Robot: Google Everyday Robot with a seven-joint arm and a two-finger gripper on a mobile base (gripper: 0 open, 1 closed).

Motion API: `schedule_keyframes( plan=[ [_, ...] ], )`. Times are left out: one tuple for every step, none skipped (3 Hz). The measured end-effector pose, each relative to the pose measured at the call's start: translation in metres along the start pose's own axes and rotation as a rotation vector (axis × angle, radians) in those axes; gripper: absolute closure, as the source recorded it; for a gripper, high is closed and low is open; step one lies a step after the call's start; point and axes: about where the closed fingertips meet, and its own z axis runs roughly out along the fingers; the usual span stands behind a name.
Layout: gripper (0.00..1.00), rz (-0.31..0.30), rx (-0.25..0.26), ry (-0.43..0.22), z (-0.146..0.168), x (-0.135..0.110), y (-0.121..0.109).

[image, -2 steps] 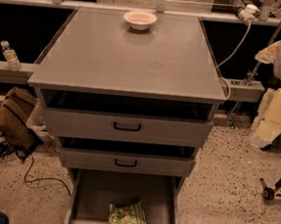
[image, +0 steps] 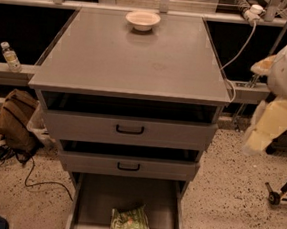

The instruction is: Pick green jalapeno chip bag from bottom drawer and place on counter

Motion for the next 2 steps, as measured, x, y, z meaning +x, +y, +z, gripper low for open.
schedule_keyframes(
  plan=[
    [0.0,0.036,-0.089,-0.058,0.1,-0.001,0.014],
    [0.0,0.042,-0.09,-0.068,0.134,0.0,0.019]
  ],
)
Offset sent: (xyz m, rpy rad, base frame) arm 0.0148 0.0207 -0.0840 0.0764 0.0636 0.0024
